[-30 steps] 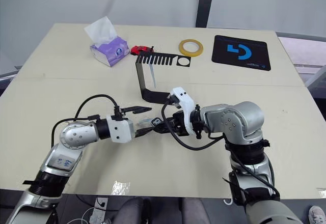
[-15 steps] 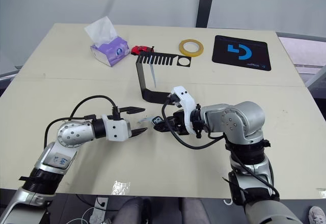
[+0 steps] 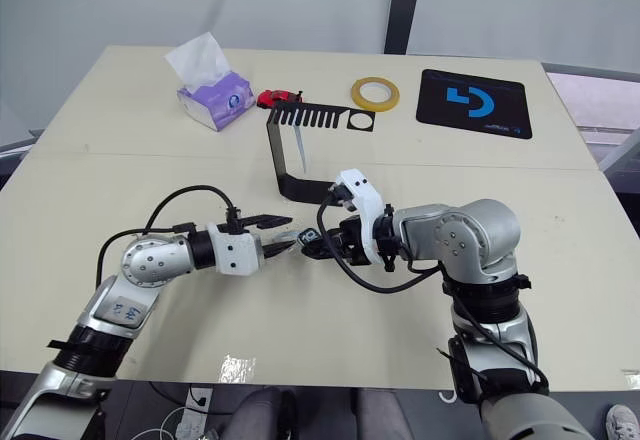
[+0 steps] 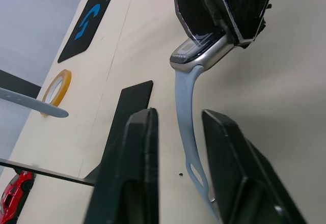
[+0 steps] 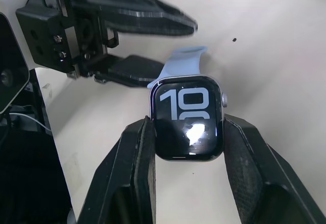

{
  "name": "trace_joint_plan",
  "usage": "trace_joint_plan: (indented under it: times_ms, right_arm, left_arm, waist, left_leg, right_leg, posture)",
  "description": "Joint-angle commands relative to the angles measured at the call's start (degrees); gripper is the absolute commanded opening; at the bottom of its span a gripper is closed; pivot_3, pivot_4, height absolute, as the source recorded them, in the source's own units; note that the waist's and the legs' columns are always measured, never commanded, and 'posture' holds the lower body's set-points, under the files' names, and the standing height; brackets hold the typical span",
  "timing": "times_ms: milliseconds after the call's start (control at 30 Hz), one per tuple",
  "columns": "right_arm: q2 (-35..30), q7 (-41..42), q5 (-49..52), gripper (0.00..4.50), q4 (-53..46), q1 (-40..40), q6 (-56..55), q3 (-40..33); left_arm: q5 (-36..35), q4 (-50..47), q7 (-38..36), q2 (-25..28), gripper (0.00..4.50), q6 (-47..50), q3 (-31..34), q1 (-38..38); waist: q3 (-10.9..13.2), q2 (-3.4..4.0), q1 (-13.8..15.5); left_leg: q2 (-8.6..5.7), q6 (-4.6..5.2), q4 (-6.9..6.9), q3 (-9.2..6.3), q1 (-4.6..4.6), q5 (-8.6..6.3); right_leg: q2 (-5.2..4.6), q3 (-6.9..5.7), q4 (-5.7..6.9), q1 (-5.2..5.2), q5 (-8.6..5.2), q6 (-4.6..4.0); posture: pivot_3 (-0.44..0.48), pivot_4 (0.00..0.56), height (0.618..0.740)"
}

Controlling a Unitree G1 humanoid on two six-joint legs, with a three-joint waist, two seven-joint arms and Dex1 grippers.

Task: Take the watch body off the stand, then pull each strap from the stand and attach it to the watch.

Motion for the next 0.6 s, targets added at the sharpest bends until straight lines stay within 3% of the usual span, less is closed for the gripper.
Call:
trace_joint_plan:
  times_ms: [33,267,433,600]
  right_arm:
    - [-0.23,-0.15,1.76,1.52,-1.31,-0.29,0.29,-1.60]
    - [-0.14,-0.84,2.60,1.52,-0.97,-0.59,0.29,-1.48]
    - [0.00,-1.33,3.11,1.52,-1.02,-0.61,0.29,-1.55]
    - [0.25,-1.95,3.63,1.52,-1.15,-0.65,0.29,-1.70]
  left_arm:
    - [0.48,-1.34,1.09,-0.32,1.62,-0.45,0.08,-0.52]
    - [0.97,-0.62,1.81,-1.00,1.62,-0.46,-0.16,-1.58]
    - [0.89,-0.61,1.93,-1.12,0.07,-0.88,-0.15,-1.66]
    - [1.07,0.02,1.97,-0.95,0.07,-1.27,-0.20,-1.88]
  waist:
    - [0.00,0.00,-0.01]
    - [0.00,0.00,0.02]
    - [0.00,0.00,-0.03]
    - [0.00,0.00,0.00]
  left_leg:
    - [0.00,0.00,0.00,0.00,0.00,0.00]
    - [0.00,0.00,0.00,0.00,0.00,0.00]
    - [0.00,0.00,0.00,0.00,0.00,0.00]
    - [0.00,0.00,0.00,0.00,0.00,0.00]
  right_leg:
    - [0.00,0.00,0.00,0.00,0.00,0.00]
    - [0.00,0.00,-0.01,0.00,0.00,0.00]
    - [0.00,0.00,-0.01,0.00,0.00,0.00]
    - [0.00,0.00,-0.01,0.00,0.00,0.00]
  posture:
    - [0.000,0.150,0.738]
    - [0.000,0.150,0.738]
    - [0.000,0.150,0.738]
    - [0.000,0.150,0.738]
